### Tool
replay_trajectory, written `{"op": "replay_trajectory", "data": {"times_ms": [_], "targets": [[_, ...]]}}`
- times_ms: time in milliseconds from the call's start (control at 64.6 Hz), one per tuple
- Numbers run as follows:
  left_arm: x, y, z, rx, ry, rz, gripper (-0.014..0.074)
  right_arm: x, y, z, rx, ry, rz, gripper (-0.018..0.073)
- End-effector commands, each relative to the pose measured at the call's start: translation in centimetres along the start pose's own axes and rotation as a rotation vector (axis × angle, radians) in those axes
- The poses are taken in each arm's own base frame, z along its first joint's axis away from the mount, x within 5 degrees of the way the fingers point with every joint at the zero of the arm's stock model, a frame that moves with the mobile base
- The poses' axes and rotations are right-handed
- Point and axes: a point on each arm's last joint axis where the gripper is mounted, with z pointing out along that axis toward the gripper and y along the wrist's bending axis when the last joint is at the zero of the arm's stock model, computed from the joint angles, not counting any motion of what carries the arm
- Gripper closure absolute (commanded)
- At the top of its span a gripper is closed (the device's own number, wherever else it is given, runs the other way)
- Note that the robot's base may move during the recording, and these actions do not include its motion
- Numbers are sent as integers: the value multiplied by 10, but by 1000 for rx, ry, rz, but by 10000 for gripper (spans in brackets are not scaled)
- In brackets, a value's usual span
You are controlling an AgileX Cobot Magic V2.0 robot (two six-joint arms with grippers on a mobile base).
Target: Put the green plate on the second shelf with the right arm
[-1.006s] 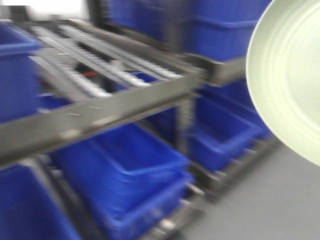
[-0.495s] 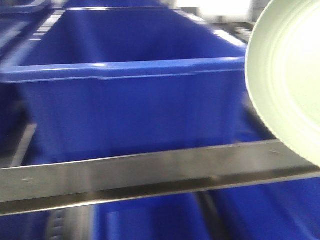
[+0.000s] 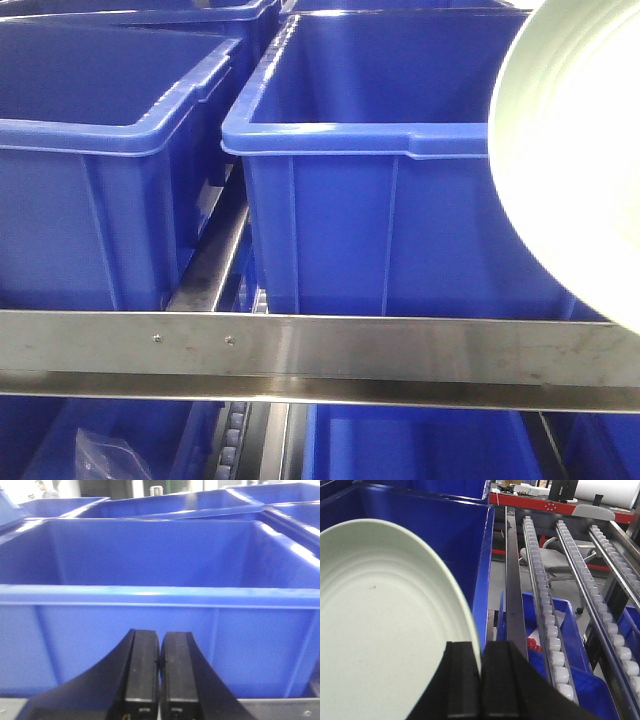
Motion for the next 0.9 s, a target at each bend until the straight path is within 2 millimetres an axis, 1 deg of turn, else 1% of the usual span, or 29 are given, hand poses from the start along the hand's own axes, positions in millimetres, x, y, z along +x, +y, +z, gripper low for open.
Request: {"op": "replay_trajectory", "data": {"times_ms": [0,619,882], "targets": [[6,-1,0,-1,-57,-3,466,-20,-1,-2,10,-130,7,502],[6,-1,0,-1,-57,-3,466,-20,-1,-2,10,-131,7,502],[6,-1,0,-1,-57,-3,466,-29,-2,-4,12,-239,6,502]]}}
